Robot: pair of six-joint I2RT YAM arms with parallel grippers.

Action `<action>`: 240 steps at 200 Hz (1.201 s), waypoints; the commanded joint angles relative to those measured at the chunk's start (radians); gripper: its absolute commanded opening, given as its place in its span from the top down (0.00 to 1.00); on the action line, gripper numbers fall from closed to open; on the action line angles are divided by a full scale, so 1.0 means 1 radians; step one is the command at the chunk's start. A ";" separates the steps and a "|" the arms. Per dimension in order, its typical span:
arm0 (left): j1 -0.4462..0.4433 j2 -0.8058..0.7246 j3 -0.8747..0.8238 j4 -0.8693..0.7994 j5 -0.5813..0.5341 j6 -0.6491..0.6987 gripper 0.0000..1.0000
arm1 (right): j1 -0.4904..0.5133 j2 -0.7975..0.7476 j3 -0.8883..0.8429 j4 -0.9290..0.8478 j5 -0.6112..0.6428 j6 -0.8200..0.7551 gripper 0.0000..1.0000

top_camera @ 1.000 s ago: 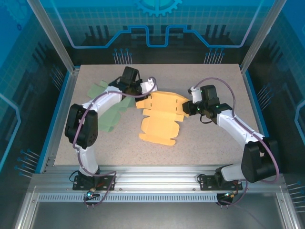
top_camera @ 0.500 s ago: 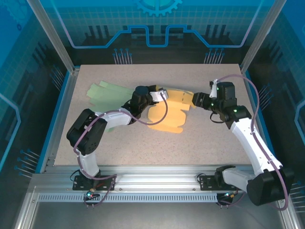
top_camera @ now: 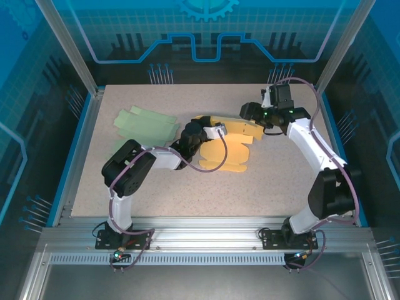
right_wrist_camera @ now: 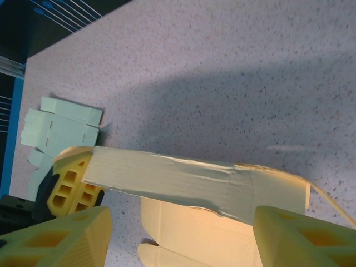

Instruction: Fold the paper box

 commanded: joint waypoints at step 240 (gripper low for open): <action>-0.142 -0.057 -0.141 0.063 -0.256 -0.235 1.00 | -0.061 -0.144 -0.395 0.226 -0.122 0.062 0.46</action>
